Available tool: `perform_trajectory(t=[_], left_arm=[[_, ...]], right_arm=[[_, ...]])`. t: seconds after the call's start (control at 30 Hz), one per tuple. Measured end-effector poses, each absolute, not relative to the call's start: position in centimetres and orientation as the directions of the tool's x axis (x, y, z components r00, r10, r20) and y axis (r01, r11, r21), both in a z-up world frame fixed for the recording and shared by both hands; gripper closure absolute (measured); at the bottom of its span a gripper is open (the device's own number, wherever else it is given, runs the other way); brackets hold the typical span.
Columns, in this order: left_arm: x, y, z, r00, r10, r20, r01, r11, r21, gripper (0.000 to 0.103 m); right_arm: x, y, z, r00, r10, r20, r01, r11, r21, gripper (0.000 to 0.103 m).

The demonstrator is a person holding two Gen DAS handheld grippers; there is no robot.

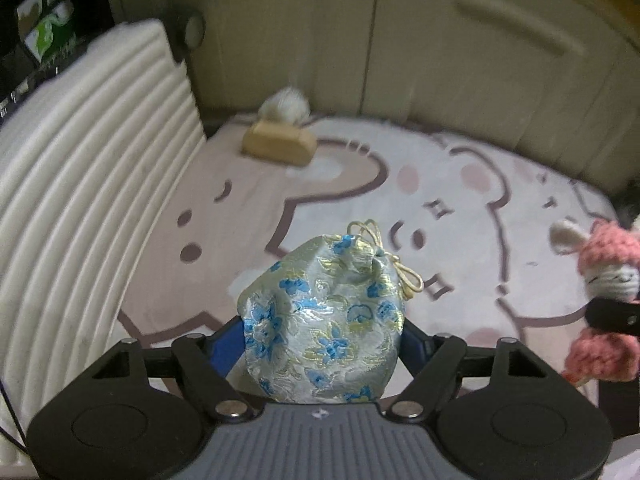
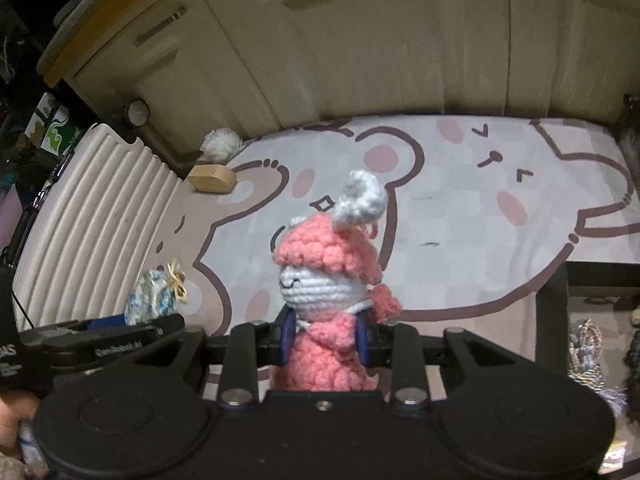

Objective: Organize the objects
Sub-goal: 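Lift the floral pouch with the left tool while the right tool carries the bunny toward the box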

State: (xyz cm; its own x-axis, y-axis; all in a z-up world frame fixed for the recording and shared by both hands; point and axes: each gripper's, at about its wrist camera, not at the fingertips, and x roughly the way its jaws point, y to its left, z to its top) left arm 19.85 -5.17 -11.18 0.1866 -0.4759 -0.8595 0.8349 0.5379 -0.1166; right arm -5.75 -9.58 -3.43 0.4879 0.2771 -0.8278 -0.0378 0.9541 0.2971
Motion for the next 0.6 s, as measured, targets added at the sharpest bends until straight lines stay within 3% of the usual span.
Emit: perform_trajectory(t=[0.6], left_arm=[[13.4, -4.0, -4.5, 0.217, -0.621, -0.753, 0.867, 0.476, -0.143, 0.025]], right_arm=[[-9.9, -12.1, 0.8, 0.600, 0.212, -0.771, -0.059, 0.973, 0.222, 0.072]])
